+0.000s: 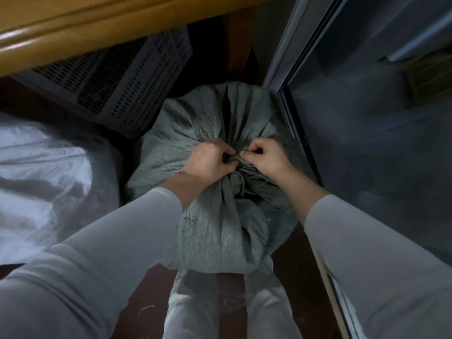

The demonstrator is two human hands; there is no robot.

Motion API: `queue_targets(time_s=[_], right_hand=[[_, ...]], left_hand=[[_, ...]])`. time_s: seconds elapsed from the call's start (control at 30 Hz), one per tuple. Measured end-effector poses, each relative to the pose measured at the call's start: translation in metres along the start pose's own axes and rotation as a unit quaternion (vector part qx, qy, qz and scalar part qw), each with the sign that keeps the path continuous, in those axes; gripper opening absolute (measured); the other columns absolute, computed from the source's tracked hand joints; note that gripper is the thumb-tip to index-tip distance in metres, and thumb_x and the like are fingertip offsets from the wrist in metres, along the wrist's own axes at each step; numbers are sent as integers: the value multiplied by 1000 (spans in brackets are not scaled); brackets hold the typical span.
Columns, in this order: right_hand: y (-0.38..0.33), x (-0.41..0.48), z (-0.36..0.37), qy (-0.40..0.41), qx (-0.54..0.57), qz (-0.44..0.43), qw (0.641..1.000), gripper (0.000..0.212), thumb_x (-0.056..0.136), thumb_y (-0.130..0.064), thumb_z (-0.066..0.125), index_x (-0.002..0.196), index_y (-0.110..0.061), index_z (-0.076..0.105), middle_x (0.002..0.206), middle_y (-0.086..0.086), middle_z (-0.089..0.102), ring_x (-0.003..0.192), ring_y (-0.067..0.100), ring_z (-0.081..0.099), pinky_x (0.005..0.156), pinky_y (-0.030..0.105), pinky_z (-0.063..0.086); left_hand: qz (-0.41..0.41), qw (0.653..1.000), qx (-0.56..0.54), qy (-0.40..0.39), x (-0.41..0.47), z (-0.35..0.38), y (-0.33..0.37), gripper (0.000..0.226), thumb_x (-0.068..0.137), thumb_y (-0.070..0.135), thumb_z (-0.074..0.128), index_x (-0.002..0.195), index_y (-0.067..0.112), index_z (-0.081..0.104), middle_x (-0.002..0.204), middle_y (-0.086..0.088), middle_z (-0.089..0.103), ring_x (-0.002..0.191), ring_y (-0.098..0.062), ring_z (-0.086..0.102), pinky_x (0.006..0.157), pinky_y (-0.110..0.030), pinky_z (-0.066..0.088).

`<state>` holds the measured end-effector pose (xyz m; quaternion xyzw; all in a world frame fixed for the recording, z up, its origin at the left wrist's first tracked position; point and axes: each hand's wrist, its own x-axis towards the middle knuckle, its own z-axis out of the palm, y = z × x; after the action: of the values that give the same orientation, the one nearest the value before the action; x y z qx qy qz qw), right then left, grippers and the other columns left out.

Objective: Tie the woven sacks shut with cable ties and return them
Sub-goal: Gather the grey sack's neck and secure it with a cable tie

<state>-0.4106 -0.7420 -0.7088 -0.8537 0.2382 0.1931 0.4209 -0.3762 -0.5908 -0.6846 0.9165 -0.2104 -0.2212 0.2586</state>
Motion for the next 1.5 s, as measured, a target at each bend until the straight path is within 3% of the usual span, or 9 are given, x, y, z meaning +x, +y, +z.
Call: queue_targets(time_s=[0.1,0.23,0.4,0.5,0.7,0.8,1.03,1.27,1.5], right_hand=[[2,0,1,16,18,-44,999,17,76,-18,73,85,-17,58,92,0,57,87,16,54,75,26,41],[2,-4,7,89,-158,-258,949,19,69,0,62,84,-11,67,96,7,65,95,25,49,76,35,36],[14,-17,9,38,-43,-209,976,22,76,-5,62,95,-4,73,98,12,71,91,25,66,83,21,45],[16,-20,9,-8,-57,-221,973,27,76,-14,67,101,-7,72,105,10,69,98,26,63,87,34,51],[1,-13,0,-39,-273,-270,923,46,75,-20,69,117,-15,52,150,-2,35,139,22,27,110,41,21],[-30,-19,-9,-24,-311,-287,906,37,79,-16,62,114,-13,49,125,7,59,130,23,42,115,40,5],[-133,-50,-50,-33,-230,-257,938,30,77,-22,63,106,-27,60,102,8,66,102,29,58,75,30,41],[-88,-54,23,-98,-135,-148,975,25,78,-23,68,102,-28,68,111,-1,69,107,21,60,86,28,46],[-60,-33,10,-65,-71,-129,987,28,78,-22,72,106,-22,70,115,-5,68,110,14,60,97,26,44]], left_hand=[[11,1000,12,1,-1,3,-2,34,78,30,67,102,7,71,101,-14,69,94,-29,65,81,-32,48],[42,998,53,-19,0,2,3,41,82,36,52,104,6,69,102,-18,67,95,-33,64,79,-40,51],[65,995,68,-28,-4,0,-4,47,80,39,44,96,5,72,93,-20,68,86,-36,66,71,-41,54],[48,997,54,-27,-3,0,-6,41,80,33,49,96,3,71,94,-22,68,87,-36,66,74,-40,52],[31,999,33,13,0,-13,-4,26,88,22,60,104,3,69,103,-21,67,95,-34,64,80,-37,46],[38,997,10,59,-10,-33,-4,24,86,21,62,100,4,71,96,-19,69,90,-32,64,76,-31,43],[39,984,-47,166,-39,-103,3,22,83,24,62,89,5,72,81,-13,69,75,-21,62,66,-22,40],[-162,967,-145,132,-66,-49,-29,19,84,21,67,93,6,74,93,-12,73,89,-23,66,73,-24,44],[-173,932,-307,91,-45,-33,-22,18,84,8,66,100,0,70,95,-10,69,76,0,62,81,-15,47]])
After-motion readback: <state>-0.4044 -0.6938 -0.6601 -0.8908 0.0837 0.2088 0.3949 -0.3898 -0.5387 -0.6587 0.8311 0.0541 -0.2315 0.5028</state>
